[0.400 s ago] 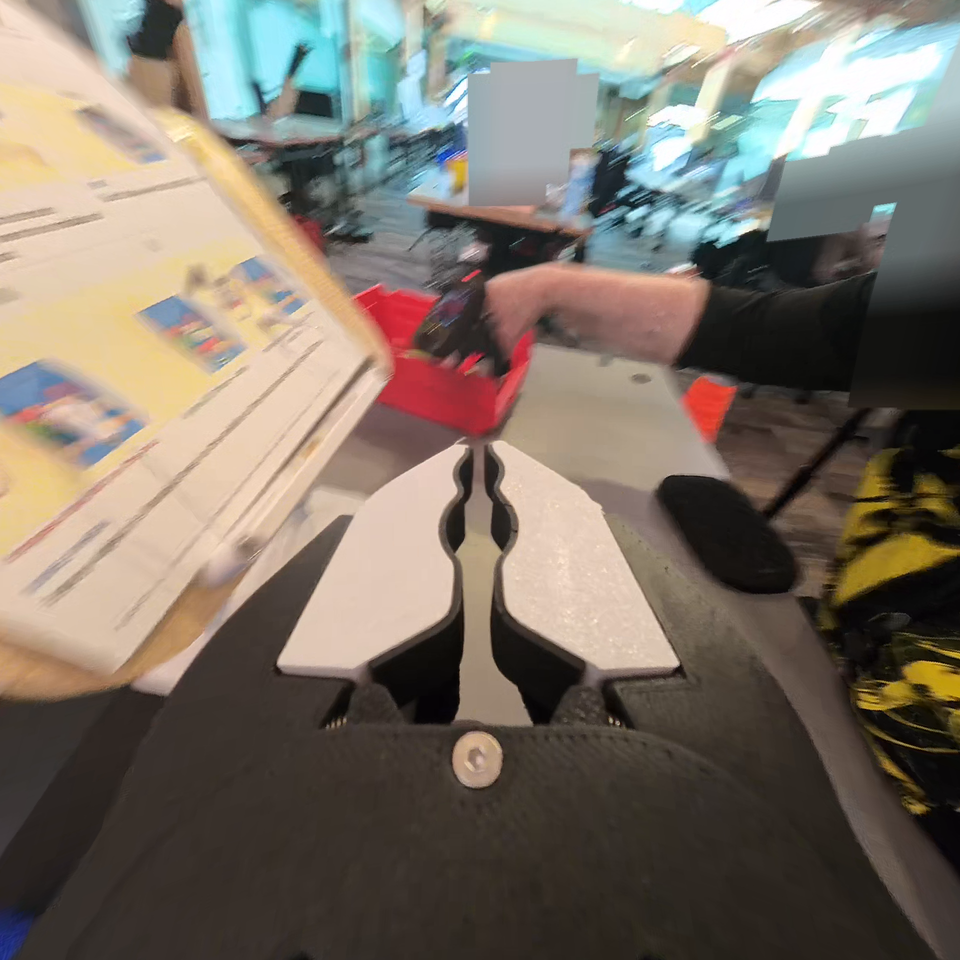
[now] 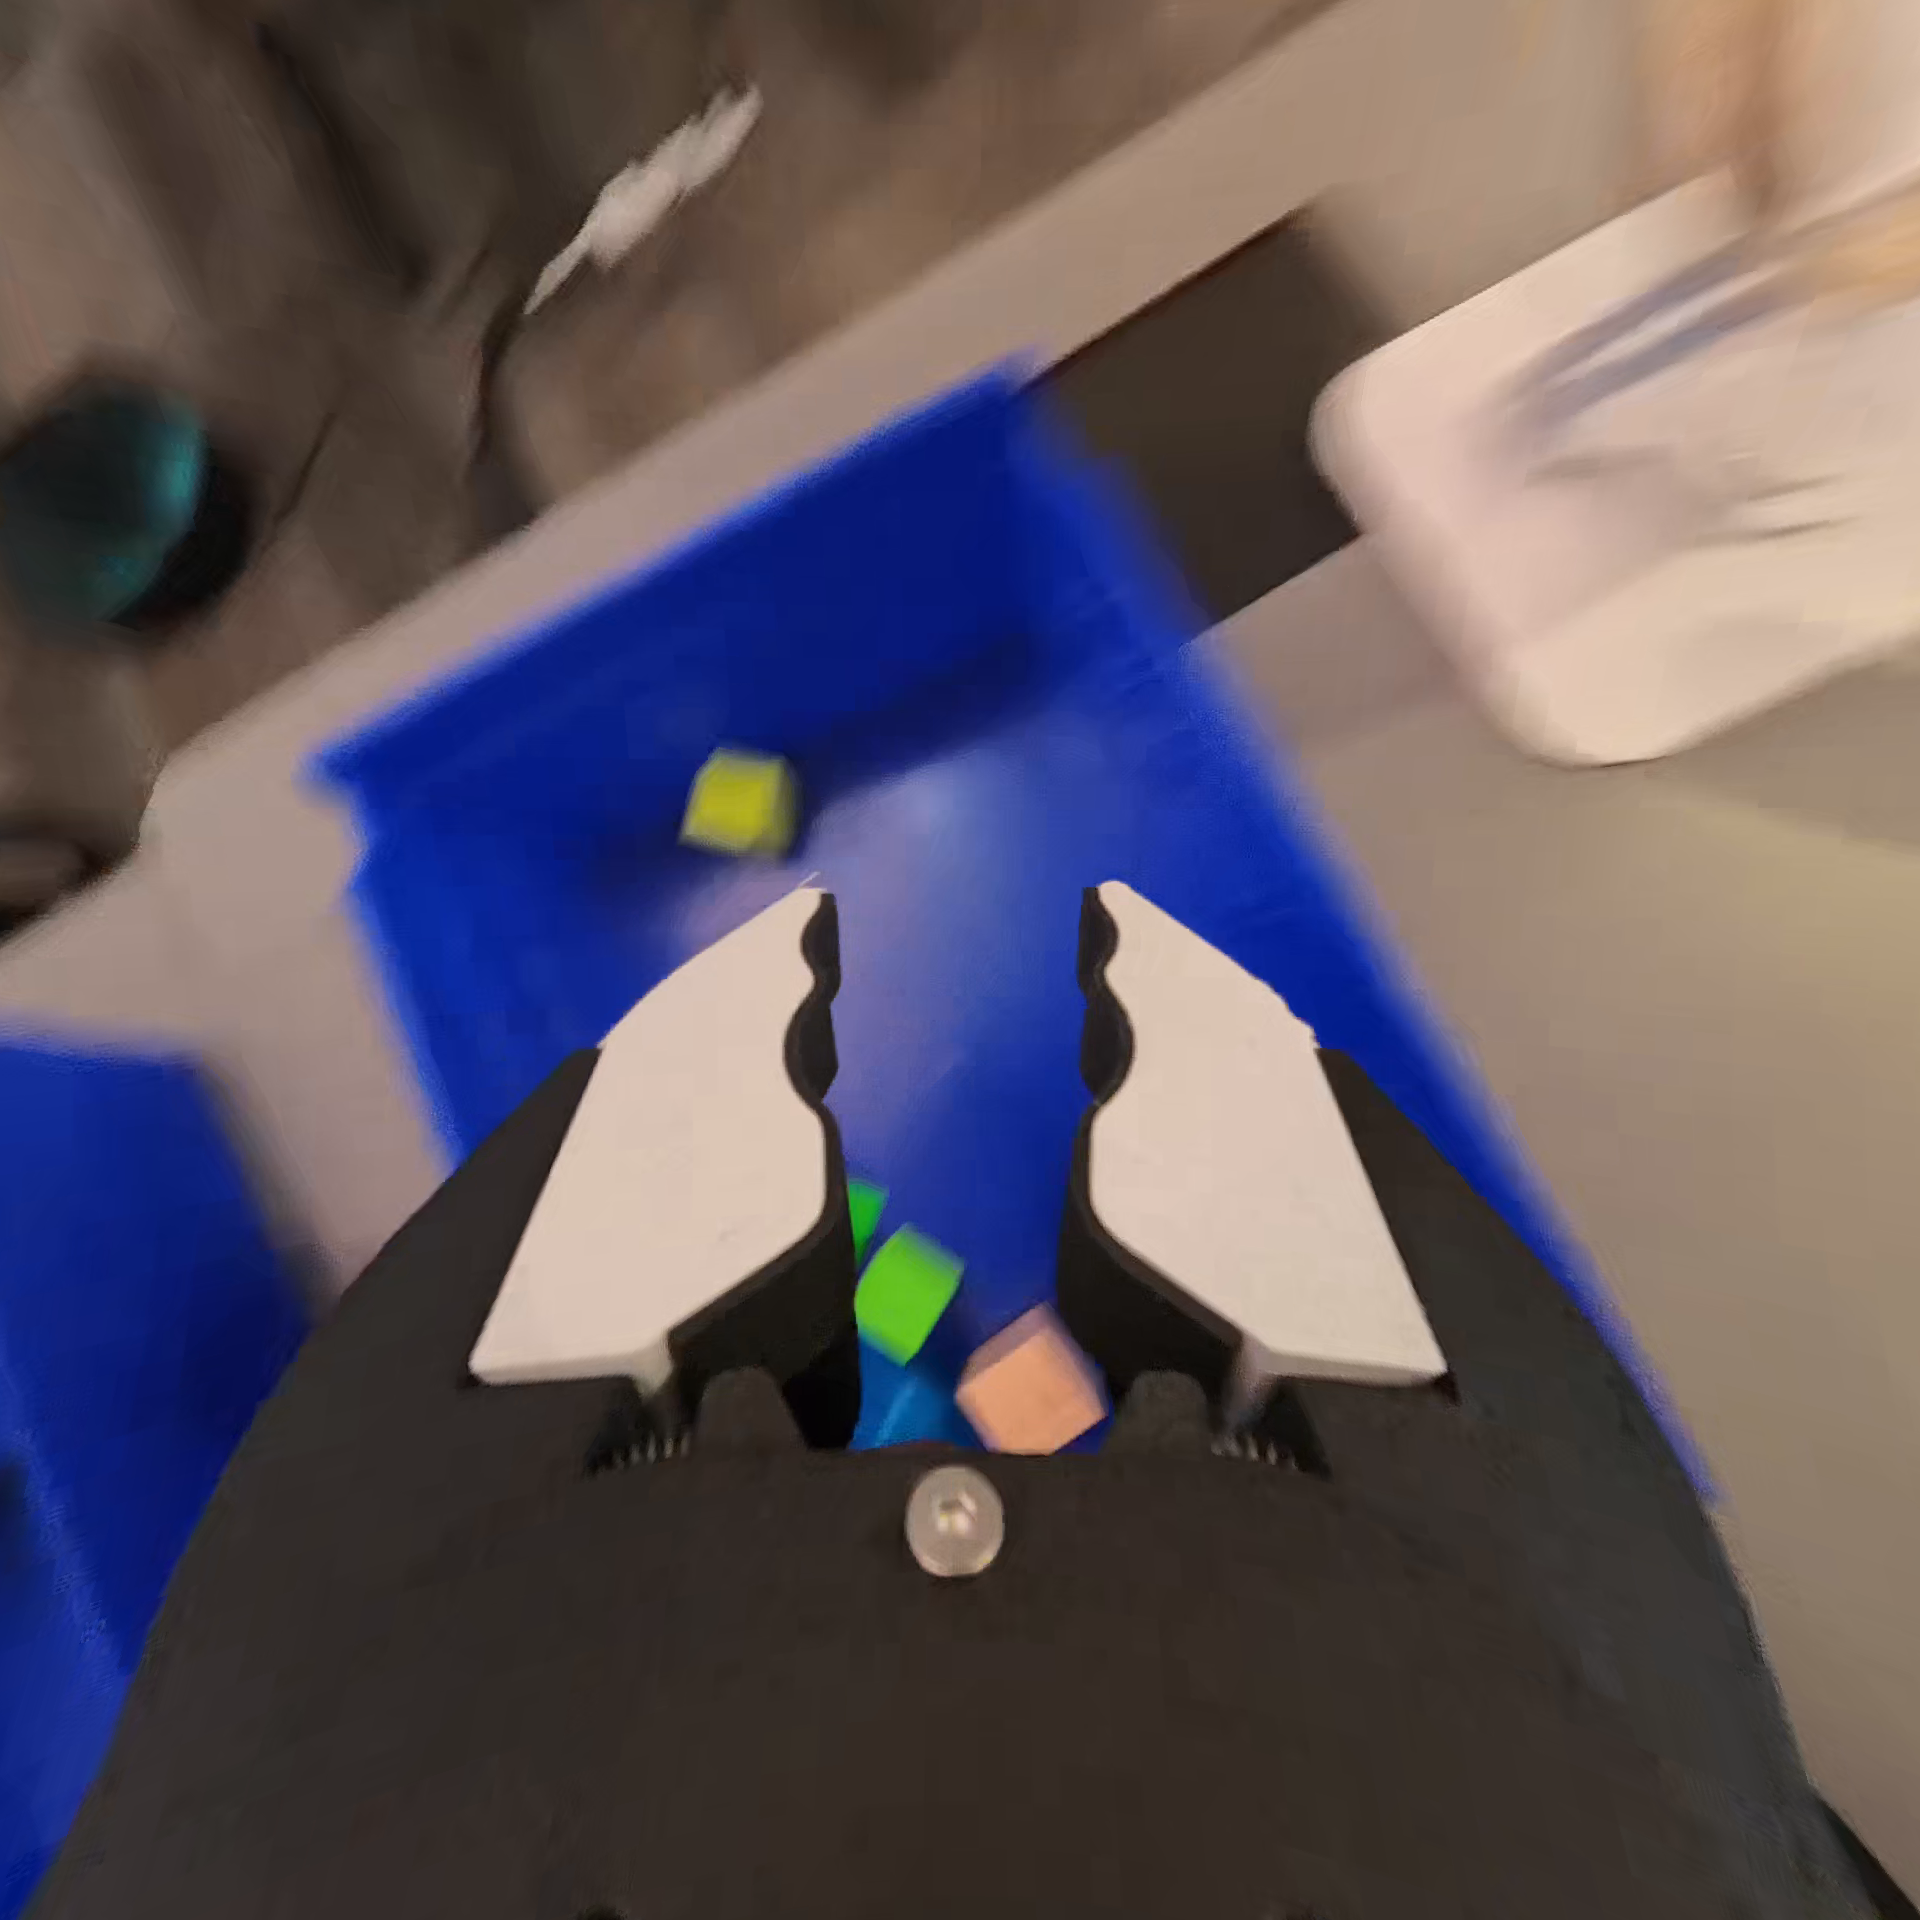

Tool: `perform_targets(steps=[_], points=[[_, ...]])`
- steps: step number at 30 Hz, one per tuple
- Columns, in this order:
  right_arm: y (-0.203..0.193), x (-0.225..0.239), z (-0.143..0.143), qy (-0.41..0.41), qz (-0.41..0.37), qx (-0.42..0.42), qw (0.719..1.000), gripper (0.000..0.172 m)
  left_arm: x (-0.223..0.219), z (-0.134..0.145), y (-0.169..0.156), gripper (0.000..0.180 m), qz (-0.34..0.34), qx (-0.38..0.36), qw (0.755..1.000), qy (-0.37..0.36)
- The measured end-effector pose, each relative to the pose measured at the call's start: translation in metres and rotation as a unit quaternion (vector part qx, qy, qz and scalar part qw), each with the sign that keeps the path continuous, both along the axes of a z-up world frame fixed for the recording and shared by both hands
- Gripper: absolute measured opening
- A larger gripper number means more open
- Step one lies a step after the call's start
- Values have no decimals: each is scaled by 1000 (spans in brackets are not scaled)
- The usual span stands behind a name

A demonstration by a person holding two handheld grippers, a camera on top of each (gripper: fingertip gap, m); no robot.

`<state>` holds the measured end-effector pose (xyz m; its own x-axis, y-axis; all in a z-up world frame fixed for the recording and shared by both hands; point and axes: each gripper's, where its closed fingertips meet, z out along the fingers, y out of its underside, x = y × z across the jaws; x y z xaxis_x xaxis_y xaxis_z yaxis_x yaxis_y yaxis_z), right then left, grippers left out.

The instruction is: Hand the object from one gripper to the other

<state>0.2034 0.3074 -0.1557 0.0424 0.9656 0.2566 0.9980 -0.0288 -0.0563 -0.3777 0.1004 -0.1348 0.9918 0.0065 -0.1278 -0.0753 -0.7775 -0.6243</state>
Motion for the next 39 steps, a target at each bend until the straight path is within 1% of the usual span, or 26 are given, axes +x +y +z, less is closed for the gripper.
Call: perform_targets(steps=[1,2,4,5,7,8,11,12,14,17,21,23,27,28,30,32,33,35,37,39], points=[[-1,-2,3,5,1,6,1000,45,-15,-8,-4,46,29,-9,1000,-2],[-2,-3,5,9,0,12,1000,45,-25,-14,-4,46,48,-4,999,-16],[-3,-5,9,16,2,23,1000,44,-33,-20,4,46,51,22,998,-40],[-4,-7,11,22,6,25,999,44,-41,-26,5,46,60,21,998,-31],[-6,-10,13,30,9,30,999,44,-47,-41,12,48,41,6,999,-2],[-7,-11,14,33,12,31,999,44,-51,-49,18,50,31,-3,999,16],[-13,-16,16,41,20,36,998,44,-58,-77,36,54,-1,-59,997,56],[-15,-17,15,41,24,36,998,44,-65,-84,39,54,-1,-78,994,74],[-17,-19,15,41,28,38,998,44,-69,-97,47,53,-6,-106,991,76],[-21,-22,15,42,35,38,998,44,-83,-113,51,51,10,-147,985,85],[-24,-26,16,44,42,41,997,44,-90,-128,58,45,18,-177,981,72],[-25,-27,18,49,44,45,997,43,-87,-129,63,35,17,-170,984,51],[-27,-34,28,68,48,63,995,43,-84,-125,61,32,24,-158,987,29],[-29,-38,33,77,51,73,993,43,-79,-120,60,32,21,-144,989,11],[-36,-51,46,108,68,99,987,46,-66,-98,58,32,16,-90,996,-21],[-47,-74,66,158,94,133,974,47,-37,-59,59,31,0,3,996,-92],[-56,-86,76,183,110,151,965,48,-16,-35,59,31,-21,55,990,-129],[-76,-109,94,226,139,176,948,54,27,11,53,31,-72,129,974,-169],[-106,-138,111,284,184,189,922,52,83,58,44,30,-144,201,942,-225],[-134,-166,127,334,222,221,889,52,141,94,35,30,-212,242,907,-273]])
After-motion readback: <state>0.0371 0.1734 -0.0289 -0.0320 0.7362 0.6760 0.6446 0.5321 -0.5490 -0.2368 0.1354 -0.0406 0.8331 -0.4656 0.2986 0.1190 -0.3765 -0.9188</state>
